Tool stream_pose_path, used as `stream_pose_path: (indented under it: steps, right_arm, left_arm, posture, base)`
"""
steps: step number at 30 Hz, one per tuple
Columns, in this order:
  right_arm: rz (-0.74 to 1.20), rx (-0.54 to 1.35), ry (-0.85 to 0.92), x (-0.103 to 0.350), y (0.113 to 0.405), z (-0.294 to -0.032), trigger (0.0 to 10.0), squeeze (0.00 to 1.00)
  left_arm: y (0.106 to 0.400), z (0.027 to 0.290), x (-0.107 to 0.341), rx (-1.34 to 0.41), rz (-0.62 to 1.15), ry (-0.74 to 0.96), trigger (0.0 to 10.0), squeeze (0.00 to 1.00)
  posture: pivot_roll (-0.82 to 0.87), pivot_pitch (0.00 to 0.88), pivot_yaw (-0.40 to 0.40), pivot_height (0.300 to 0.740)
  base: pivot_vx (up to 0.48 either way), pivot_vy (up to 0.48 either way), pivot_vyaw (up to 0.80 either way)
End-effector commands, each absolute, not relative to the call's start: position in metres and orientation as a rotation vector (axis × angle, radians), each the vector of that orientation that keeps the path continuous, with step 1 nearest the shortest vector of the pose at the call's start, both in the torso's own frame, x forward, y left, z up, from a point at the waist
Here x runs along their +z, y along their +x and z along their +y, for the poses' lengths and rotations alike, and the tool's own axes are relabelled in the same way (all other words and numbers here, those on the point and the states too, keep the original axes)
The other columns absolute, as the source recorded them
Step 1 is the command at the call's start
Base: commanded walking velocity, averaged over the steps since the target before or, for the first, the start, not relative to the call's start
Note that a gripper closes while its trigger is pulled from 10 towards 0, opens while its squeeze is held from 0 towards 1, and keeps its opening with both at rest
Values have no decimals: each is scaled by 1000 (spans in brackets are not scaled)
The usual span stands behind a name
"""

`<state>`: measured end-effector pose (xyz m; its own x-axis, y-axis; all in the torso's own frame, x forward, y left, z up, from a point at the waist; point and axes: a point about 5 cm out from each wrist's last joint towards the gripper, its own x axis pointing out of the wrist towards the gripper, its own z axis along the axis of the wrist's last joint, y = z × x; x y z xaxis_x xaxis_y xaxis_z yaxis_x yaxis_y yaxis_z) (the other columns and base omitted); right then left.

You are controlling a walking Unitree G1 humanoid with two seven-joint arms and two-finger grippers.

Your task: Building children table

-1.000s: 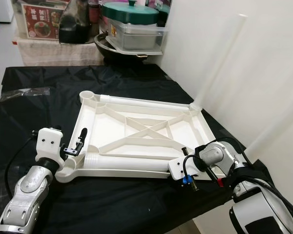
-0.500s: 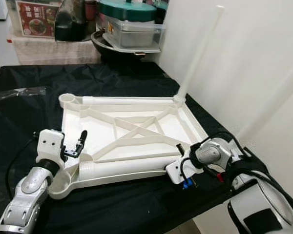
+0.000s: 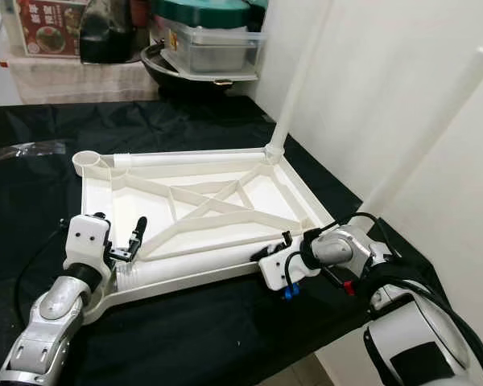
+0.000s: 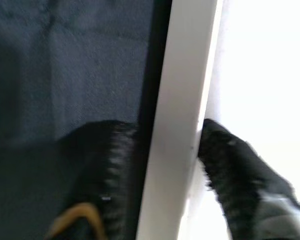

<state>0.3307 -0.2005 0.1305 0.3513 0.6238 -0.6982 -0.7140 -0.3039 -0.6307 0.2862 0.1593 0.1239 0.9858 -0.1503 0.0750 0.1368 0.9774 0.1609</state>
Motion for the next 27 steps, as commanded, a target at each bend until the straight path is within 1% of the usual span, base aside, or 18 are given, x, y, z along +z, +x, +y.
stream_pose_path:
  steps: [1,7,11,14,15,16,17,18,20,21,22,23,24,25,26,27]
  right_arm:
    - [48,1286,-1322,139,334,-200,10000,1000]
    - [-1,1268,-1312,149,338,-197,10000,1000]
    - [-89,1206,-1245,184,349,-196,10000,1000]
    - [-140,1147,-1117,199,355,-194,10000,1000]
    - [-198,1082,-1048,206,359,-191,10000,1000]
    - [-198,1082,-1048,206,359,-191,10000,1000]
    - [-293,942,-899,220,368,-186,10000,1000]
    - [-293,942,-899,220,368,-186,10000,1000]
    - [-329,793,-705,229,378,-183,10000,1000]
    - [-329,793,-705,229,378,-183,10000,1000]
    - [-293,722,-607,228,383,-184,10000,1000]
    - [-221,640,-446,221,391,-183,10000,945]
    - [-161,560,-315,210,396,-177,10000,0]
    - [-161,560,-315,210,396,-177,10000,0]
    - [-121,513,-239,202,398,-172,10000,0]
    - [-119,470,-177,196,398,-165,10000,0]
  left_arm:
    - [287,156,120,-155,-75,164,10000,0]
    - [286,156,120,-154,-75,164,10000,0]
    - [285,157,119,-147,-71,163,10000,0]
    - [285,156,119,-146,-77,158,10000,0]
    - [286,157,120,-139,-82,153,10000,0]
    - [286,157,120,-139,-82,153,10000,0]
    - [286,159,121,-123,-91,142,10000,0]
    - [286,159,121,-123,-91,142,10000,0]
    - [286,161,123,-112,-98,133,10000,0]
    - [286,161,123,-112,-98,133,10000,0]
    - [285,162,124,-108,-105,131,10000,0]
    - [283,163,125,-103,-113,130,10000,0]
    - [282,165,128,-92,-130,126,10000,0]
    - [282,165,128,-92,-130,126,10000,0]
    - [281,166,130,-84,-141,124,10000,0]
    - [280,168,133,-69,-161,117,10000,0]
  posture:
    - [50,0,-144,740]
    - [52,0,-145,740]
    - [46,0,-143,740]
    - [44,0,-144,740]
    - [42,0,-147,740]
    - [42,0,-147,740]
    - [44,0,-149,740]
    - [44,0,-149,740]
    - [49,0,-151,740]
    - [49,0,-151,740]
    - [50,0,-153,740]
    - [58,0,-153,740]
    - [64,0,-155,740]
    - [64,0,-155,740]
    - [64,0,-155,740]
    - [72,0,-156,740]
  base:
    - [0,0,0]
    - [0,0,0]
    - [0,0,0]
    - [0,0,0]
    - [0,0,0]
    - [0,0,0]
    - [0,0,0]
    - [0,0,0]
    - [0,0,0]
    - [0,0,0]
    - [0,0,0]
    - [0,0,0]
    - [0,0,0]
    - [0,0,0]
    - [0,0,0]
    - [0,0,0]
